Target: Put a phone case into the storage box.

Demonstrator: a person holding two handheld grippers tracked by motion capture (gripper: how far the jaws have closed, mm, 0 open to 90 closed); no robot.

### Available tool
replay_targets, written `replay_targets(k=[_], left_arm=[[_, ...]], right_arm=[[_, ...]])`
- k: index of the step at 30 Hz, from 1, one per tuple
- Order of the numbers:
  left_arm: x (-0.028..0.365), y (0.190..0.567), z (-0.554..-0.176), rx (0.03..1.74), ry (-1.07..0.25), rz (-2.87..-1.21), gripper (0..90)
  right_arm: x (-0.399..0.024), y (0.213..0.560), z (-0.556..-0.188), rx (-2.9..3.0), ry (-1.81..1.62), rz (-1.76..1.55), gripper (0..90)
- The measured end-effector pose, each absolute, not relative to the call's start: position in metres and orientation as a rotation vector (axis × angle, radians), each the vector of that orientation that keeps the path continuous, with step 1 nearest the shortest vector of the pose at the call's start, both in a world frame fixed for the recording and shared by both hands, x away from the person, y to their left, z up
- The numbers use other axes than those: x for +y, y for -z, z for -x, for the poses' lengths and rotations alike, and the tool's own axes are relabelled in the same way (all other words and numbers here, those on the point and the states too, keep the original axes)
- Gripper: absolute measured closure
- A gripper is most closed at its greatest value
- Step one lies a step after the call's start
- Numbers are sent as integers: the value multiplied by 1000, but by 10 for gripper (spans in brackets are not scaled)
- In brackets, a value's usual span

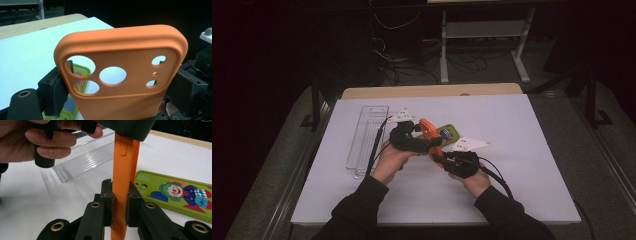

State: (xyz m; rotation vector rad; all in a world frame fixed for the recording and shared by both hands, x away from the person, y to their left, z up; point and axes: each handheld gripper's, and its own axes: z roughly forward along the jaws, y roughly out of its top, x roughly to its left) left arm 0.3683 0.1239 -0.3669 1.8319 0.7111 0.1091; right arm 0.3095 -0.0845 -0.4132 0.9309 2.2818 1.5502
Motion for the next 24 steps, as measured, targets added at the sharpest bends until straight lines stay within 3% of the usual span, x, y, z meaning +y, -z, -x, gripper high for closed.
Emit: replay_targets(k=[3,5,6,10,11,13,24], left_arm=[[124,367,-367,718,-107,-1828,147],[123,366,-367,717,-123,-1833,148],[124,365,-366,719,-127,-1830,148],[127,364,-367,725,-151,-1840,149],[128,364,-367,736,-152,-1837,149],[129,364,-367,743,-156,-1832,149],[146,347,-380,782,-253,-1838,148]], right_arm=[[-84,413,-309,2284,-1548,-933,777],[-85,414,-310,2284,-1524,-925,674],[-85,414,-310,2284,-1524,-925,674],[-88,414,-310,2305,-1475,-917,476],[-90,414,-310,2326,-1440,-912,383],[-93,414,-311,2344,-1411,-925,312],[-127,426,-305,2434,-1210,-981,81]])
